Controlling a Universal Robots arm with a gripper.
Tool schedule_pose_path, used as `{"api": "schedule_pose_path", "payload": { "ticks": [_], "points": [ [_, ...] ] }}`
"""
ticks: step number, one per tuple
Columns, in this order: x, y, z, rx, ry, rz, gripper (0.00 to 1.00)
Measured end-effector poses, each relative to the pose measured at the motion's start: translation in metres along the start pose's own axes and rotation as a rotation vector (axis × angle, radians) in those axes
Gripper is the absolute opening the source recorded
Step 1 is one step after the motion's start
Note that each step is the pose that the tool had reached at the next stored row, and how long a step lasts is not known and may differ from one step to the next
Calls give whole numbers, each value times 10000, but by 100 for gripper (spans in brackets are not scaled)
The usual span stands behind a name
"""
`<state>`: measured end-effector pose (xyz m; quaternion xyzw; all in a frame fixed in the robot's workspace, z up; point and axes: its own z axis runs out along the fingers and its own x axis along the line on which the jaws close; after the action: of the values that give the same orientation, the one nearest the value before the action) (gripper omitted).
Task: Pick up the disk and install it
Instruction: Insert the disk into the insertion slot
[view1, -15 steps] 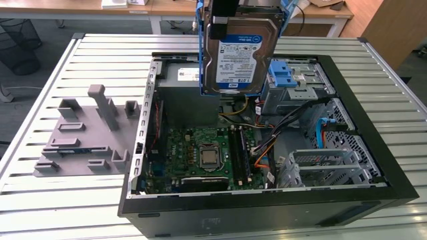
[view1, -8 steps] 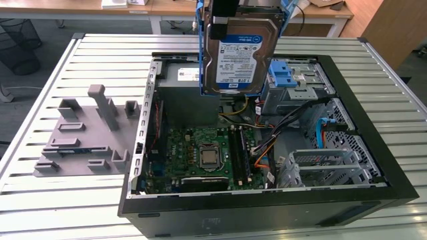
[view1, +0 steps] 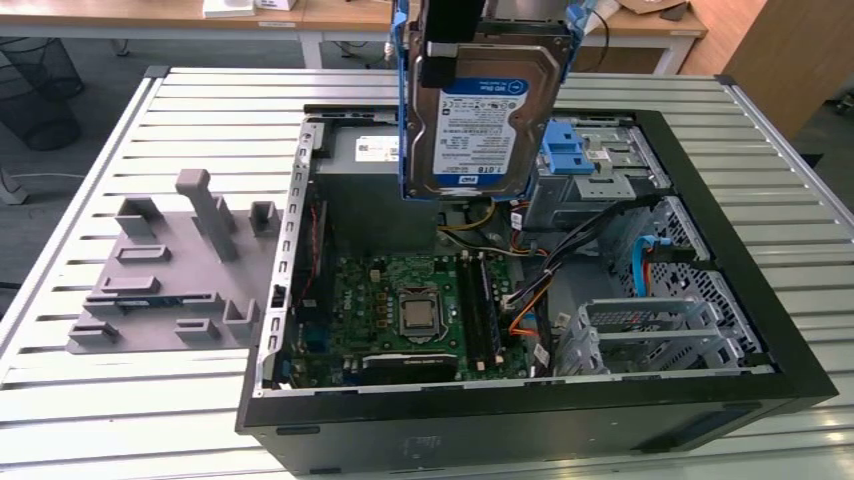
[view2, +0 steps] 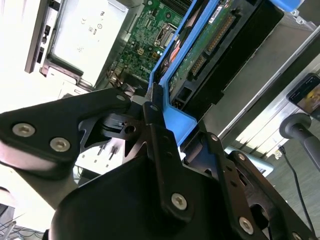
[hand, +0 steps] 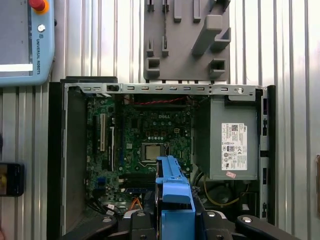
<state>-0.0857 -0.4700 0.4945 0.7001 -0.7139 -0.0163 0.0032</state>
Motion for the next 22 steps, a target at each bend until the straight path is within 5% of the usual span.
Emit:
{"api": "schedule_pose_path", "payload": {
  "ticks": [12,22],
  "points": [
    [188,-3,-3,1,-1,1,37],
    [220,-5,-4,0,-1,0,37]
  ]
}}
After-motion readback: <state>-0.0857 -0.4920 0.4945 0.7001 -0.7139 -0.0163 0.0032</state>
